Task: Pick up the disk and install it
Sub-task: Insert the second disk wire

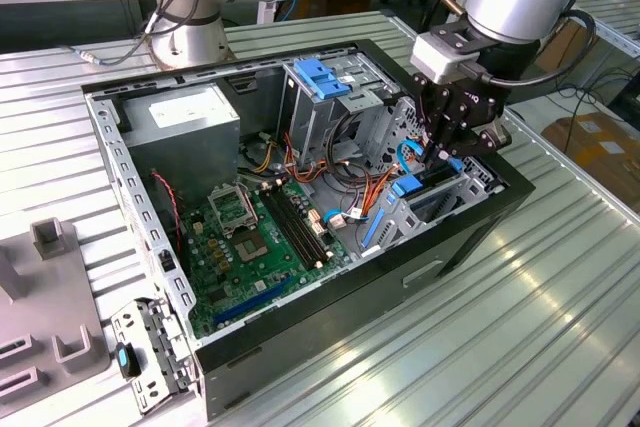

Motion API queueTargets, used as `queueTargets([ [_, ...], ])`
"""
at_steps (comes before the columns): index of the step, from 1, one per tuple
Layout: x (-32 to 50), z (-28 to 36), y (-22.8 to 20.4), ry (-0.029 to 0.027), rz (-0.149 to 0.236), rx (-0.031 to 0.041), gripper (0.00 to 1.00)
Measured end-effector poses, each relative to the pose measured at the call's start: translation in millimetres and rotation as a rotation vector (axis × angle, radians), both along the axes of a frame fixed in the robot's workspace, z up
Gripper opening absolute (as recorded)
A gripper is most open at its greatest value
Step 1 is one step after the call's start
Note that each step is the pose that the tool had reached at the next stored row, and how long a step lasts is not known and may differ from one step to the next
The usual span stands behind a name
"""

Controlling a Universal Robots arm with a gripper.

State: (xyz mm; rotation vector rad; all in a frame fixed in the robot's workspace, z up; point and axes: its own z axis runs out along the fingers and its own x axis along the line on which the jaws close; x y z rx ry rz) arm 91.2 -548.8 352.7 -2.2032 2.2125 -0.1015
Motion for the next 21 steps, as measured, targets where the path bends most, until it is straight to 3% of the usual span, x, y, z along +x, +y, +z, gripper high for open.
queueTargets([
  [4, 0.0, -0.5, -0.6, -0.0038, 0.000, 0.0002, 0.16],
  [7, 0.0, -0.8, -0.9, -0.0122, 0.001, 0.0005, 0.16],
  [11, 0.0, -2.9, -1.7, -0.0191, 0.001, 0.0029, 0.16],
  [17, 0.0, -6.6, -2.0, -0.0231, 0.002, 0.0176, 0.16],
  [21, 0.0, -6.9, -2.1, -0.0241, 0.002, 0.0189, 0.16],
])
